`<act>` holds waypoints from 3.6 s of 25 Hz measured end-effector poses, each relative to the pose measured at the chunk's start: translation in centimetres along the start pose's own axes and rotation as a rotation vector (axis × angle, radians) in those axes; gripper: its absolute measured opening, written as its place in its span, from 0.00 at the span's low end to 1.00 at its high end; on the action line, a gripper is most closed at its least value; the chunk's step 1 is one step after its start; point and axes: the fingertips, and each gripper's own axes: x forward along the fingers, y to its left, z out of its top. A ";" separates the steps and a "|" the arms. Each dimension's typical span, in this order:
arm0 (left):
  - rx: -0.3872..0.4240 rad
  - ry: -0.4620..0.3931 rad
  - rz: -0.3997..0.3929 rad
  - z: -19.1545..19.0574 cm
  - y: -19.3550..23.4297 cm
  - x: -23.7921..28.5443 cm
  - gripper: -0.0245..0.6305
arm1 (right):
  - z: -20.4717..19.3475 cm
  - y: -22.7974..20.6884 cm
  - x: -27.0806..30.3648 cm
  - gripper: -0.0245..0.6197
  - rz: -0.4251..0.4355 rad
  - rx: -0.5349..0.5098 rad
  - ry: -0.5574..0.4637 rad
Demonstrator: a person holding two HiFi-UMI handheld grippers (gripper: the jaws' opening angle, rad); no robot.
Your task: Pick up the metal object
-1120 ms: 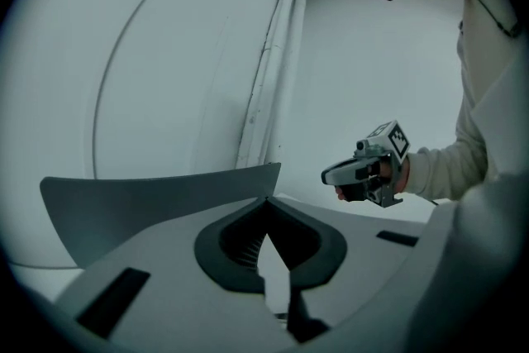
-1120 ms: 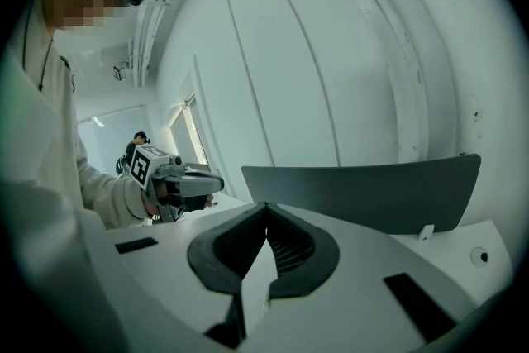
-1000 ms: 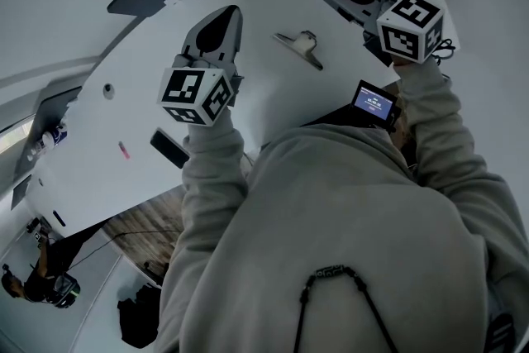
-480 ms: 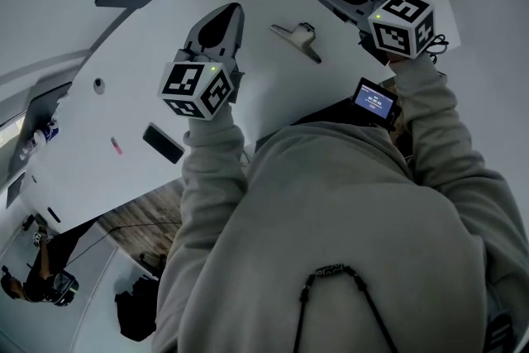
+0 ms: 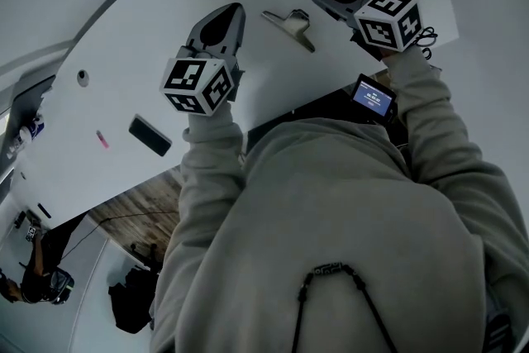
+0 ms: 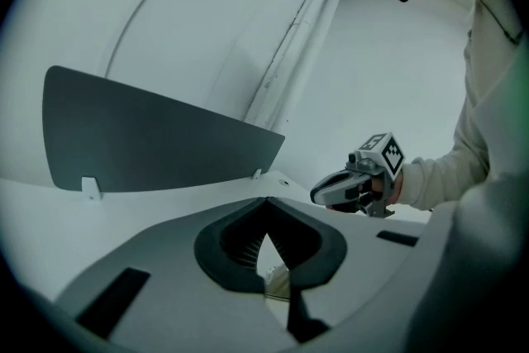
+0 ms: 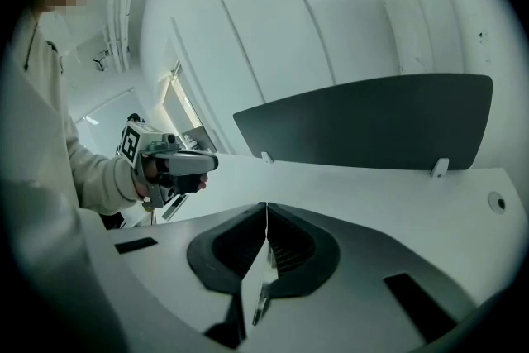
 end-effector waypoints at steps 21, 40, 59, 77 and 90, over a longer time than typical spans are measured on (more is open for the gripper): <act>-0.079 0.107 0.002 -8.6 -0.6 1.7 0.04 | -7.8 -2.9 3.0 0.07 0.069 0.159 0.060; -0.154 0.116 0.030 -10.5 -0.6 0.5 0.04 | -15.4 -2.7 7.4 0.33 0.134 0.310 0.196; -0.168 0.150 0.060 -10.6 -0.2 0.1 0.04 | -17.2 -1.5 8.0 0.20 0.168 0.265 0.311; -0.164 0.164 0.070 -10.7 0.2 0.0 0.04 | -14.9 -2.1 7.0 0.20 0.143 0.281 0.252; -0.091 0.105 0.083 -5.9 -0.3 -1.8 0.04 | -9.3 -0.7 4.4 0.20 0.119 0.198 0.179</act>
